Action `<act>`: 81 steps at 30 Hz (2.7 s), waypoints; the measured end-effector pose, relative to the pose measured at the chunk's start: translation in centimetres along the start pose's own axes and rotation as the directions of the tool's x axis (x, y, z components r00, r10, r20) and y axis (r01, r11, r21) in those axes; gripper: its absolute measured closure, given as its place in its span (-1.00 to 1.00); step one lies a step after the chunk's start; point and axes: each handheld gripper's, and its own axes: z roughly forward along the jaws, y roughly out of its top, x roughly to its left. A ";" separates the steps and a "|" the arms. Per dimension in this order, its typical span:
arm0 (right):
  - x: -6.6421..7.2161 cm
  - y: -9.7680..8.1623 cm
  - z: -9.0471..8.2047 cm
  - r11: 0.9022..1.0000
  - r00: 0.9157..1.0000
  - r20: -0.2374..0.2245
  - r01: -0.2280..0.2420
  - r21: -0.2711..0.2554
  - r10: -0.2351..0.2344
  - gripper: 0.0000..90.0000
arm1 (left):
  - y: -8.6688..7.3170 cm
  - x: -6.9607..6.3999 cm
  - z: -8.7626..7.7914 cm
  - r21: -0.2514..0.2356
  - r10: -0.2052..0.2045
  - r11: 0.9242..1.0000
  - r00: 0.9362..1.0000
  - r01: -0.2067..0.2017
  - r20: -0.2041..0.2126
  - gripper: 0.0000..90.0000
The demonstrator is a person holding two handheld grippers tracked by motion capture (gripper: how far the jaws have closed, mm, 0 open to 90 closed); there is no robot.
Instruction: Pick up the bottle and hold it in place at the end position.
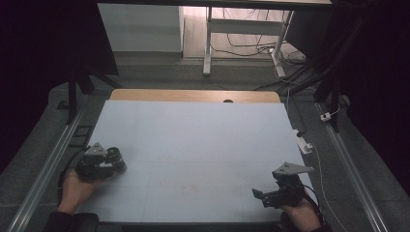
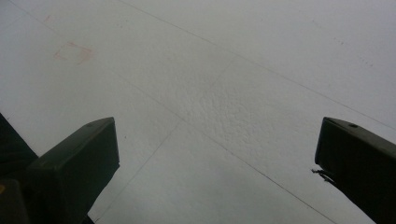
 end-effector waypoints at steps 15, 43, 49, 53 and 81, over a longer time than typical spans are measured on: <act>-0.1 0.0 0.0 1.000 1.000 0.002 -0.007 0.003 0.007 -1.00 | 1.5 -0.8 -0.6 -0.057 0.023 0.998 0.999 -0.020 0.048 0.19; -0.1 0.0 0.0 1.000 1.000 -0.001 -0.011 -0.005 0.011 -1.00 | 9.8 -5.6 1.7 -0.078 0.095 0.993 0.985 -0.084 0.145 0.19; -0.1 0.0 0.0 1.000 1.000 0.001 -0.008 -0.002 0.008 -1.00 | 11.7 -6.7 2.7 -0.092 0.102 0.992 0.979 -0.087 0.176 0.19; -0.1 0.0 0.0 1.000 1.000 0.001 -0.007 -0.002 0.007 -1.00 | 12.9 -7.6 3.5 -0.095 0.120 0.990 0.977 -0.104 0.178 0.19; -0.2 0.0 0.0 1.000 1.000 -0.005 -0.015 -0.002 0.015 -1.00 | 18.9 -11.5 10.7 -0.065 0.167 0.985 0.970 -0.158 0.175 0.19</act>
